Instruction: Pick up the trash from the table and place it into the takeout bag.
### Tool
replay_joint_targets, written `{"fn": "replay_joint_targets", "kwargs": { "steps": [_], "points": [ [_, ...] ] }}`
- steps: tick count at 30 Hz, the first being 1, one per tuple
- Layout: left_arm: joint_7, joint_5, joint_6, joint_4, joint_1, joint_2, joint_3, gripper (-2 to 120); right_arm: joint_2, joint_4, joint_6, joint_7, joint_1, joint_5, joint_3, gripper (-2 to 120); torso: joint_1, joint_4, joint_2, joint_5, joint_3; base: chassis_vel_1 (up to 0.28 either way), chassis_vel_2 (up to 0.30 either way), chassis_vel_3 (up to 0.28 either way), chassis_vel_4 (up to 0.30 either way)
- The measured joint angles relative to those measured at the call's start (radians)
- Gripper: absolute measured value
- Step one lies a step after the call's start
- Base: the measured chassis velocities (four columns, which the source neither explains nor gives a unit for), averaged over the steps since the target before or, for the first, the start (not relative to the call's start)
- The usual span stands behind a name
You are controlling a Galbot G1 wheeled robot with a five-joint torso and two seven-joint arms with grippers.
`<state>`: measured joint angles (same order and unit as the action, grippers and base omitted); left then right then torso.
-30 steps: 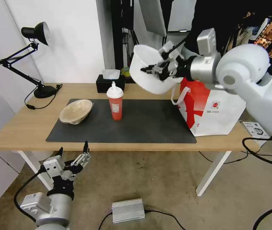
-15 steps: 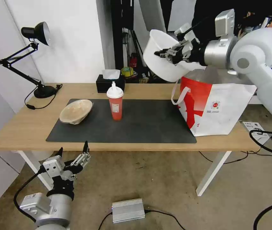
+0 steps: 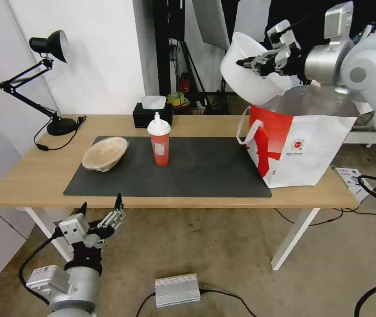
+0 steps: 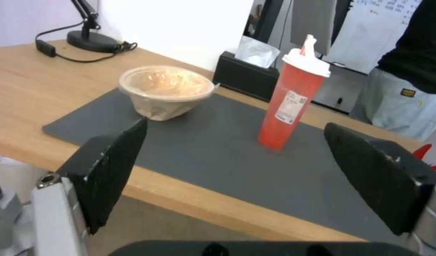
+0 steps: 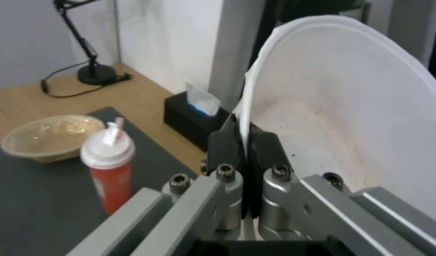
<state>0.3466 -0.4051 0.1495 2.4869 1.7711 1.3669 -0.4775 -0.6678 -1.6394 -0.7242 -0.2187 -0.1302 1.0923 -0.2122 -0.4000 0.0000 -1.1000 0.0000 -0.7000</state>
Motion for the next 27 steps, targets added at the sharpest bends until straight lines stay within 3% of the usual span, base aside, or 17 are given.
{"fn": "replay_joint_targets", "kwargs": {
  "steps": [27],
  "points": [
    [0.004,-0.004,0.0,-0.009,0.001,-0.006,0.004,100,-0.002,0.145,0.001,-0.02,0.179,-0.04,0.152,0,0.0,0.0,0.0,0.0,0.0,0.0,0.0,0.0,0.0]
  ]
}}
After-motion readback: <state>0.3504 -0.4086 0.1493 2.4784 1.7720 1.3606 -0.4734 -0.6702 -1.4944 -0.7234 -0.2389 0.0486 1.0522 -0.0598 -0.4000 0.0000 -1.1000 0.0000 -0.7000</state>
